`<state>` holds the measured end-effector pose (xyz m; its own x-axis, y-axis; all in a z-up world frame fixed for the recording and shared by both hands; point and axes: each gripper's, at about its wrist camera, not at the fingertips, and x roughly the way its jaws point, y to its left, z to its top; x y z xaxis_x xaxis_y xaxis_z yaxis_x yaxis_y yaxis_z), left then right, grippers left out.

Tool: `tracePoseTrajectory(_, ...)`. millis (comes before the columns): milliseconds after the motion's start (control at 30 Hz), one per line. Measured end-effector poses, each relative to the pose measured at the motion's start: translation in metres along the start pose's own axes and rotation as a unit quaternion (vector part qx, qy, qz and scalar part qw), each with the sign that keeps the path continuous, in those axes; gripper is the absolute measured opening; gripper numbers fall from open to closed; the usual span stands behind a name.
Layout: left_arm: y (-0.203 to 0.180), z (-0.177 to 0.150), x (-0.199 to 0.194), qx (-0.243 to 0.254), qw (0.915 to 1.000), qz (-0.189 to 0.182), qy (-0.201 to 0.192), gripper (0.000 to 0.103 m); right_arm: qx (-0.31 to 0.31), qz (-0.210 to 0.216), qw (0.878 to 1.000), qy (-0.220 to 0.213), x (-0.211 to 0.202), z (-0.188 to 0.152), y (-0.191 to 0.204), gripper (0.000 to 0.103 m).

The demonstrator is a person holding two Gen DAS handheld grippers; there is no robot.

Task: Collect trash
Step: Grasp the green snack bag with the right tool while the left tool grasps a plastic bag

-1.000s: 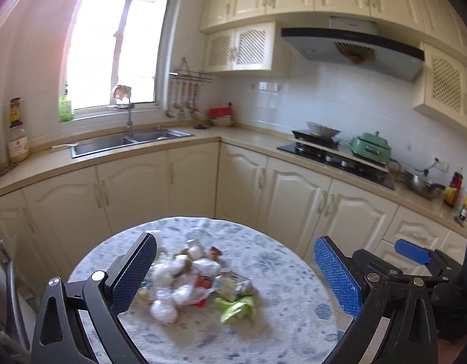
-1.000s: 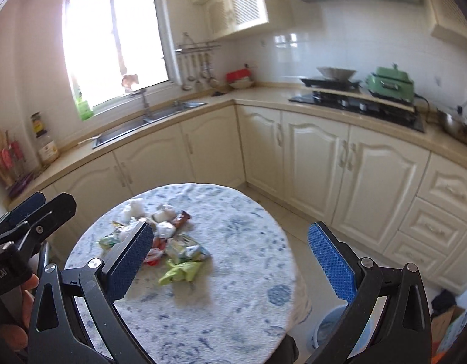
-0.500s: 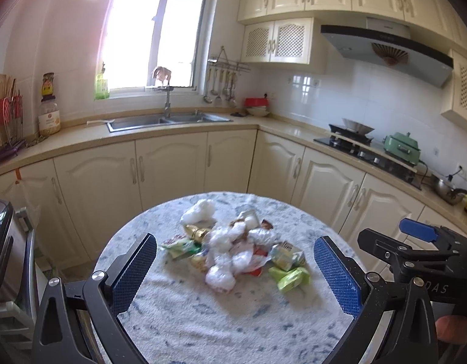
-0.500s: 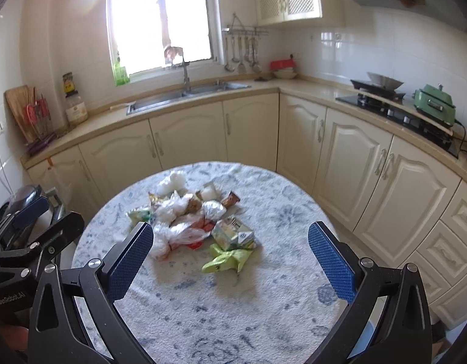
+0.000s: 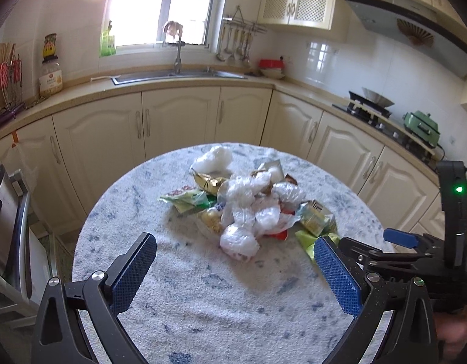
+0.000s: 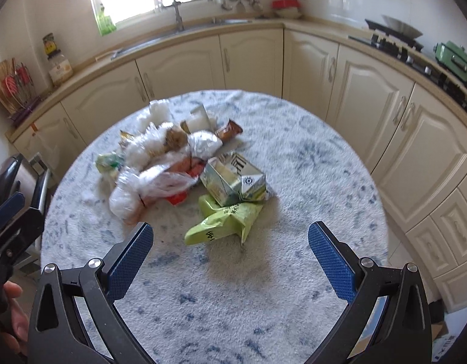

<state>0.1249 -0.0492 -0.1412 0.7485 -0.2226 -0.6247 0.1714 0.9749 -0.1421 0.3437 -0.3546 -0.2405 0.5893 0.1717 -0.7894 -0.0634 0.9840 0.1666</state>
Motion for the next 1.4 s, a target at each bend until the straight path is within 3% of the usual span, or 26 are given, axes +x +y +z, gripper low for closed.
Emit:
tracePoseTrajectory(200,0.014,0.005,0.035,-0.002,0.9992,0.007,0.039,0.102,0.002,-0.002,1.000,0.028,0.041,0.003,-0.002,0.098)
tracePoseTrajectory(300,0.018,0.007,0.051,0.000,0.9985,0.011,0.053,0.102,-0.005,0.001,0.999,0.047,0.063,0.005,-0.001,0.083)
tracePoseTrajectory(400,0.022,0.011,0.060,0.003,0.9980,0.014,0.061,0.102,-0.016,0.003,0.998,0.061,0.078,0.004,0.003,0.061)
tracePoseTrajectory(567,0.027,0.016,0.073,0.008,0.9973,0.018,0.070,0.102,-0.039,0.010,0.998,0.050,0.076,-0.001,0.009,0.047)
tracePoseTrajectory(900,0.015,0.020,0.120,0.041,0.9939,0.000,0.102,0.099,-0.017,0.012,0.998,0.052,0.061,-0.007,-0.019,0.044)
tracePoseTrajectory(1067,0.012,0.023,0.139,0.033,0.9914,-0.021,0.125,0.081,-0.004,0.014,0.999,0.051,0.058,-0.007,-0.030,0.044)
tracePoseTrajectory(1133,0.013,0.024,0.137,0.023,0.9896,-0.044,0.135,0.045,-0.001,0.014,0.999,0.050,0.057,-0.008,-0.032,0.044)
tracePoseTrajectory(1167,0.014,0.023,0.137,0.020,0.9878,-0.058,0.143,0.039,0.001,0.015,0.999,0.050,0.057,-0.008,-0.033,0.044)
tracePoseTrajectory(1233,0.014,0.020,0.136,0.023,0.9858,-0.071,0.150,0.041,0.004,0.016,0.999,0.050,0.056,-0.008,-0.034,0.044)
tracePoseTrajectory(1300,0.012,0.020,0.139,0.031,0.9867,-0.060,0.147,0.043,0.006,0.016,0.999,0.049,0.055,-0.009,-0.036,0.044)
tracePoseTrajectory(1367,0.014,0.025,0.146,0.025,0.9877,-0.054,0.144,0.049,0.007,0.018,0.999,0.049,0.055,-0.009,-0.037,0.044)
tracePoseTrajectory(1400,0.014,0.029,0.150,0.022,0.9882,-0.053,0.142,0.058,0.007,0.017,0.999,0.049,0.055,-0.009,-0.037,0.044)
